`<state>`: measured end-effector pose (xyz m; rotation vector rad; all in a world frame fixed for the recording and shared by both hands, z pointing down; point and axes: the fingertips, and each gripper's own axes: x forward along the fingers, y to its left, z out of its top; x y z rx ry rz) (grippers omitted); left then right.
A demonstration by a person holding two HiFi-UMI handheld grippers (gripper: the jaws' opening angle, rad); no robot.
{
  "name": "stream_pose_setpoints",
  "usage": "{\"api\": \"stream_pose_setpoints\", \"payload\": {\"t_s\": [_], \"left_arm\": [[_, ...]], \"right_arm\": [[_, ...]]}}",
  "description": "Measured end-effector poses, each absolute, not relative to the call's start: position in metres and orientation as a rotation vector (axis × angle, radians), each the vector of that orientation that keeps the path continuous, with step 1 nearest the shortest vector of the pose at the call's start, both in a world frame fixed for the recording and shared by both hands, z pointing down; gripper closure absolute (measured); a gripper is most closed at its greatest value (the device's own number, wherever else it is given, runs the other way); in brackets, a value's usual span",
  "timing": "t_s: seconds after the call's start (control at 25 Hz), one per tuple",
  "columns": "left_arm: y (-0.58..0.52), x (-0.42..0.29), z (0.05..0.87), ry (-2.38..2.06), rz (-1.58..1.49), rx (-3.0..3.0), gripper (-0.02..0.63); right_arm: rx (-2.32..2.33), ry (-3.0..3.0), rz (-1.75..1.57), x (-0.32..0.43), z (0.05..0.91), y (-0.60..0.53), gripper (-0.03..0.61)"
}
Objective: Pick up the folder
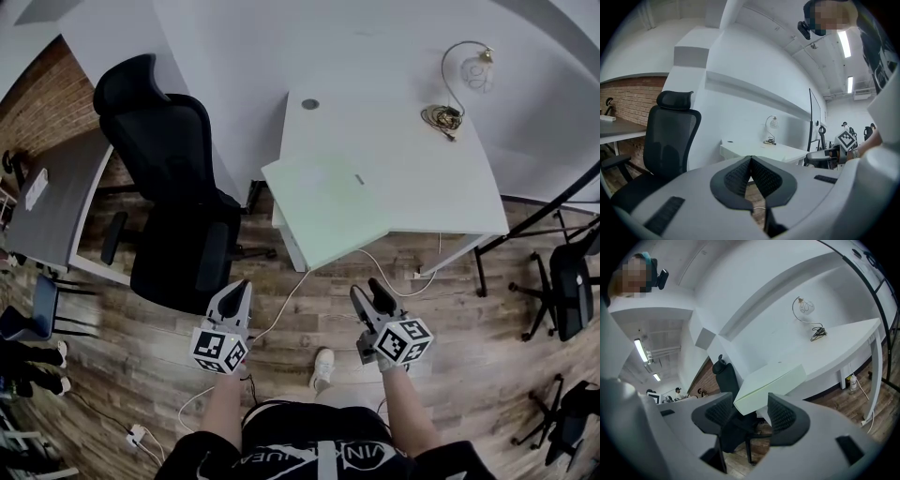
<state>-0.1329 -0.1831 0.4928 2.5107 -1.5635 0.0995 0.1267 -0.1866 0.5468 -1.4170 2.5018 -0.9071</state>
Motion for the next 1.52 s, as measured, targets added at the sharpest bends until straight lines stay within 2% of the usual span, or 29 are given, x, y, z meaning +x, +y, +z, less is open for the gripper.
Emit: {"api": "stream_pose_setpoints", "payload": {"t_s": [0.8,1.52], "left_arm": [[-0.222,-0.108,0.521,-1.544,0.107,2.491,0.600],[-0.268,-0.101,0.547,-1.494,0.120,2.481,0.600]], "right_arm": [[-1.289,2.403,-1.124,0.117,0.579,-0.228,0.311],[-1.215,2.148,-1.385,0.104,0.601,-0.269,0.252]]}}
